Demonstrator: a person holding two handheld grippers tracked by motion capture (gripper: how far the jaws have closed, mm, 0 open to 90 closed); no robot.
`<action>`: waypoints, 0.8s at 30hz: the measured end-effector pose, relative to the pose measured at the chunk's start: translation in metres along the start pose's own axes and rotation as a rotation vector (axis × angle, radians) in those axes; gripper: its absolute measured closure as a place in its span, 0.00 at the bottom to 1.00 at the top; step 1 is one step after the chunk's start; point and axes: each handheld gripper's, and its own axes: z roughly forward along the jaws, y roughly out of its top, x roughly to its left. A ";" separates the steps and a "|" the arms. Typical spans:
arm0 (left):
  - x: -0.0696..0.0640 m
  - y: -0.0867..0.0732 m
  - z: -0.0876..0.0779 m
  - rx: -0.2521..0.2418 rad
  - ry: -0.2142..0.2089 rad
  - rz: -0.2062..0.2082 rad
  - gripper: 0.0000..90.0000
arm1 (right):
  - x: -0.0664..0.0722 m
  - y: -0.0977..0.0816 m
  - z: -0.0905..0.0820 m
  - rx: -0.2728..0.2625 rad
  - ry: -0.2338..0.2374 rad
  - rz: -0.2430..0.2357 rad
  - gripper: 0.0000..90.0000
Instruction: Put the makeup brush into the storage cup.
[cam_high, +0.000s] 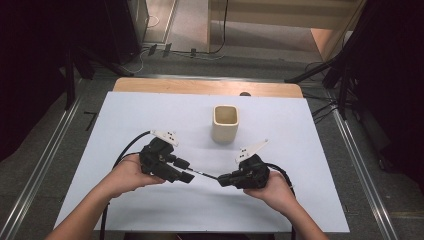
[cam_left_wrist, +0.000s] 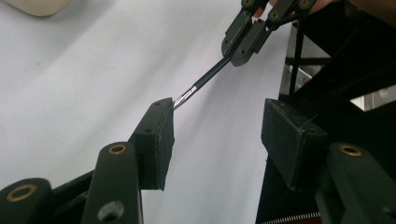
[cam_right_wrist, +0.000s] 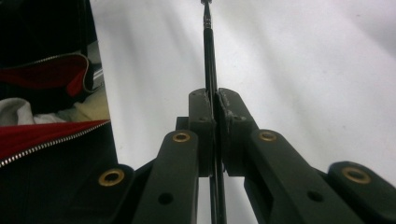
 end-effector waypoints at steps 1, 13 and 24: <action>0.000 0.000 0.000 0.000 0.000 0.000 0.50 | 0.000 0.000 0.000 0.000 0.000 0.000 0.96; -0.002 -0.016 0.003 -0.064 0.028 -0.023 0.49 | 0.002 -0.002 -0.003 -0.049 -0.050 0.038 0.96; -0.006 -0.028 0.007 -0.097 0.041 -0.041 0.47 | 0.003 -0.002 -0.005 -0.082 -0.082 0.054 0.96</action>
